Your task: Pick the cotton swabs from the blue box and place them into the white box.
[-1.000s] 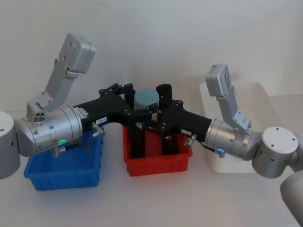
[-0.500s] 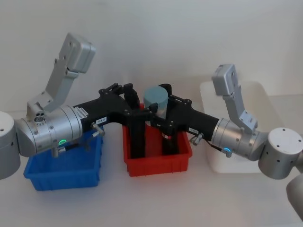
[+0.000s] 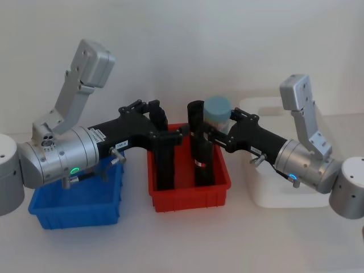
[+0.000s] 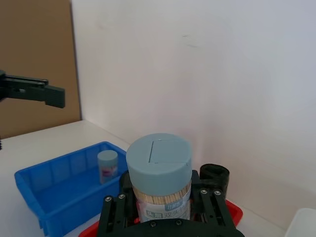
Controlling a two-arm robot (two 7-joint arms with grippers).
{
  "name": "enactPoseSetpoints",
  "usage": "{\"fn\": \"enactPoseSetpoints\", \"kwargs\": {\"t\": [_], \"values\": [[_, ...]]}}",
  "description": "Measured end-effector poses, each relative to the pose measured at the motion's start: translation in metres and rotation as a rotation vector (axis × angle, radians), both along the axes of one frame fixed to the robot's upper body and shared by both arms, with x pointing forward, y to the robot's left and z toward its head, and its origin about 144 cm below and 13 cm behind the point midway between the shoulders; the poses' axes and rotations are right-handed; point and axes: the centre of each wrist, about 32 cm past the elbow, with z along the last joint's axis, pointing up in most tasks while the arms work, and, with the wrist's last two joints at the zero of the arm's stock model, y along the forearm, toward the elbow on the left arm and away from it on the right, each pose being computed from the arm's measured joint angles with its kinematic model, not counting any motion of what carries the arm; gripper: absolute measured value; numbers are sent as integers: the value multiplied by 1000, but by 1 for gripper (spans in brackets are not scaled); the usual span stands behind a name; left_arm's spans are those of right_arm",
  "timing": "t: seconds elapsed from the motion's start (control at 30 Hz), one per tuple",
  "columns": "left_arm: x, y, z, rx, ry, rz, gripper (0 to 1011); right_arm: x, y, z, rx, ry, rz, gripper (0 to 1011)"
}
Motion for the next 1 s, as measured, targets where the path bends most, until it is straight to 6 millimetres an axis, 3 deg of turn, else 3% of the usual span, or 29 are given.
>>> {"fn": "enactPoseSetpoints", "kwargs": {"t": [1.0], "values": [[0,0,0,0,0,0,999,-4,-53,-17,-45,119,-468,642]]}}
